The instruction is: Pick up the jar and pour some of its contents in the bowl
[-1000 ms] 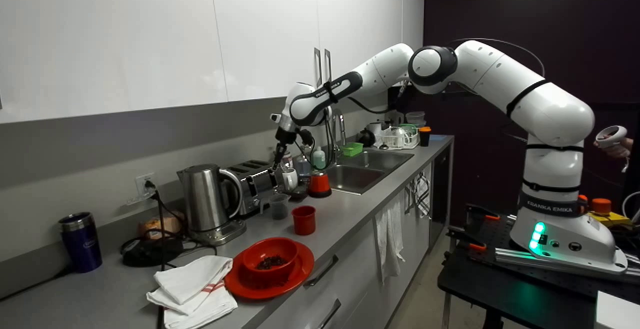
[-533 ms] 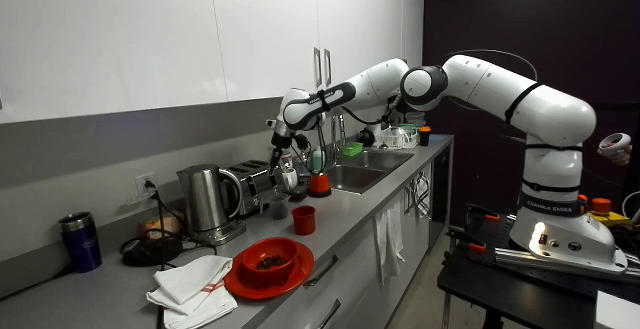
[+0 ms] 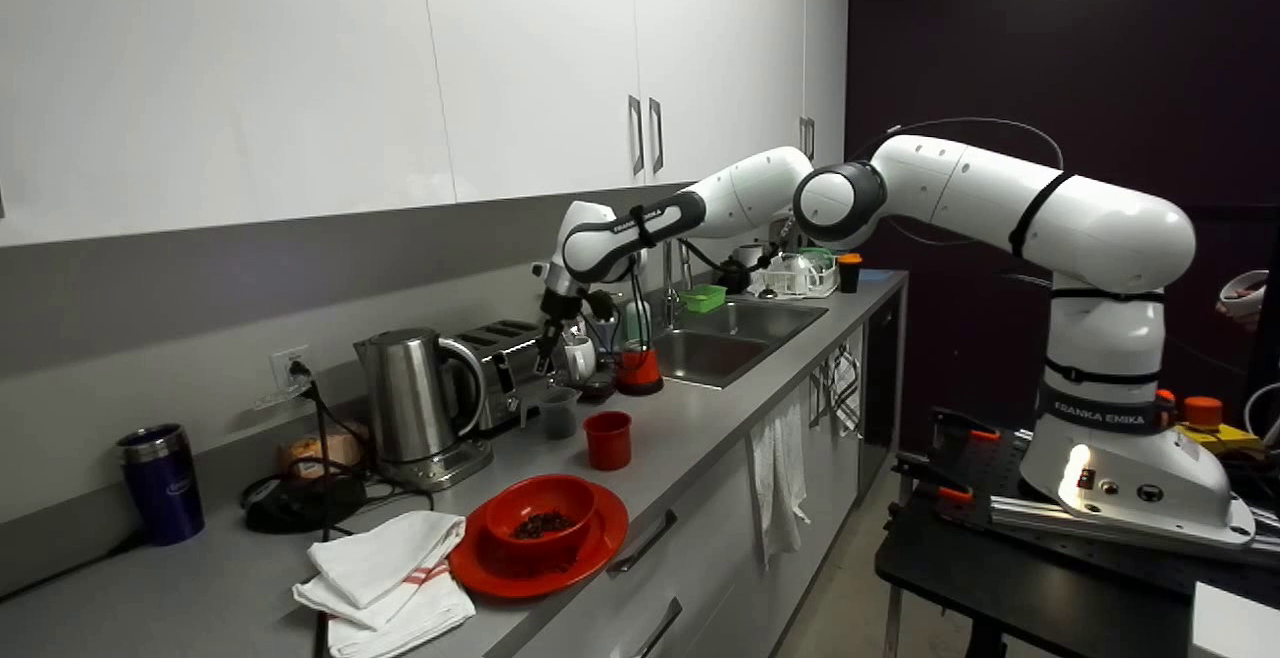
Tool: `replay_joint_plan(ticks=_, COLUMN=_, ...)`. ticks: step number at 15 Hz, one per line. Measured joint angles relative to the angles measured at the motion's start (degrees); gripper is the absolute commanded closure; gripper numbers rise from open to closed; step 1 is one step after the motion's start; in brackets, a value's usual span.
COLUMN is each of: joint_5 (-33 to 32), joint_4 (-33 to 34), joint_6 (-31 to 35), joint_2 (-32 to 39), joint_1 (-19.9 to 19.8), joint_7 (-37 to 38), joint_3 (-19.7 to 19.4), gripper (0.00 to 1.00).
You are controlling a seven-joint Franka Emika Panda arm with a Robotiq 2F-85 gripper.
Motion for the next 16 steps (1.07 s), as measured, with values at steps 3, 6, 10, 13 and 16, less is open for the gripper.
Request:
replay_joint_plan(ticks=3, joint_5=0.00, joint_4=1.20, joint_6=-0.24, joint_2=1.23, joint_1=0.09, joint_7=0.00, joint_3=0.14, gripper=0.00)
replay_joint_plan(ticks=6, joint_5=0.00, joint_4=1.62, joint_6=-1.11, joint_2=2.00, joint_1=0.09, joint_7=0.23, joint_3=0.31, gripper=0.00)
replay_joint_plan(ticks=10, joint_5=0.02, joint_4=1.64, joint_6=-2.54, joint_2=2.84, joint_1=0.10, joint_7=0.82, joint_3=0.85, gripper=0.00)
replay_joint_plan(ticks=13, joint_5=0.02, joint_4=1.64, joint_6=-2.86, joint_2=3.56, joint_1=0.19, joint_7=1.07, joint_3=1.08, gripper=0.00)
replay_joint_plan(ticks=16, joint_5=0.02, joint_4=1.64, joint_6=-3.42, joint_2=4.18, joint_1=0.28, joint_7=1.62, joint_3=1.08, gripper=0.00)
